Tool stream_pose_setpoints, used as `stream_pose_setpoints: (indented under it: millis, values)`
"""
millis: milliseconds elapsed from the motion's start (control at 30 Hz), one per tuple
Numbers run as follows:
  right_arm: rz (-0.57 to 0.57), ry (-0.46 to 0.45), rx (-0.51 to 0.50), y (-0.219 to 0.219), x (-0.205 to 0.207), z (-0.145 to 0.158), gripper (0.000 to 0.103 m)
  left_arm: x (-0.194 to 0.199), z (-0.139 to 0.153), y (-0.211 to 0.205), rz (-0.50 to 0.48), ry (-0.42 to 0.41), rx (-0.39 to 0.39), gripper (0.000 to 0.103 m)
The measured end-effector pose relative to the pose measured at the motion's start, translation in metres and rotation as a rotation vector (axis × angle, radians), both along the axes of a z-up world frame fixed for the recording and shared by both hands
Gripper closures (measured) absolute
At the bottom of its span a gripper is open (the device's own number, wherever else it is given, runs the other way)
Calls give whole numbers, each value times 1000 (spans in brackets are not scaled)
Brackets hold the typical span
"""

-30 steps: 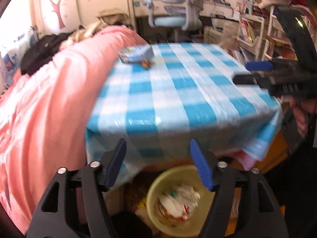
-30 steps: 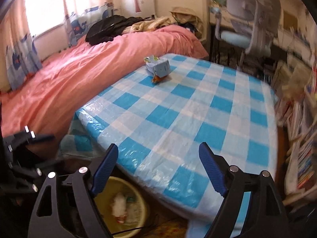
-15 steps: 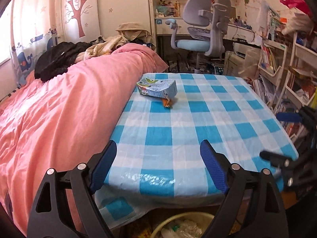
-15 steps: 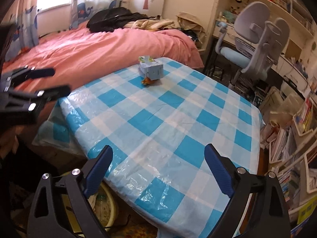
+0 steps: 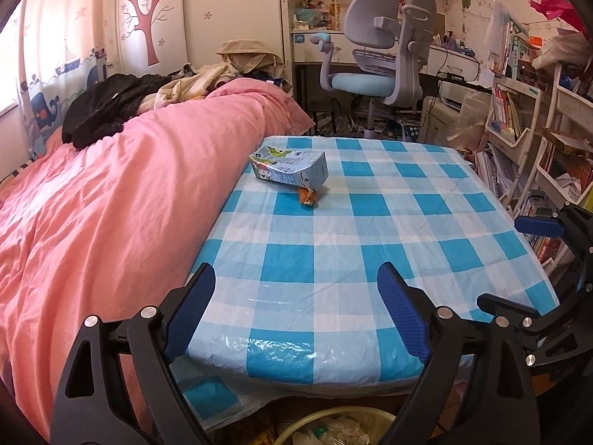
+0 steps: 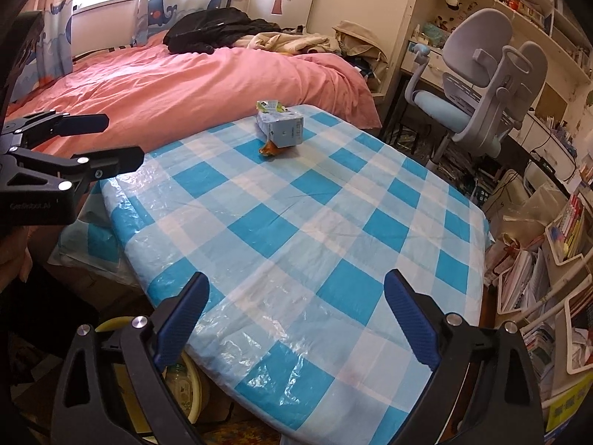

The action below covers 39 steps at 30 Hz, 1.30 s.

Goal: Collect trash

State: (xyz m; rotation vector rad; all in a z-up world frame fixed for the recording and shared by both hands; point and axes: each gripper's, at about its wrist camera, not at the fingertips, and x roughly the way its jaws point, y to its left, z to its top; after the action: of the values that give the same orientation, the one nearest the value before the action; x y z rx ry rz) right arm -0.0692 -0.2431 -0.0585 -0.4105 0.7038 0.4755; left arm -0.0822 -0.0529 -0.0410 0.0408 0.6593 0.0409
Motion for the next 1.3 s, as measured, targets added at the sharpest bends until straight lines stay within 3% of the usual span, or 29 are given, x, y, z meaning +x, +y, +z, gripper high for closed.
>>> stream_pose_setpoints:
  millis: [1300]
  values:
    - [21,9,-15,7,9,-4,10,19,-7,-5,1,18,3,15]
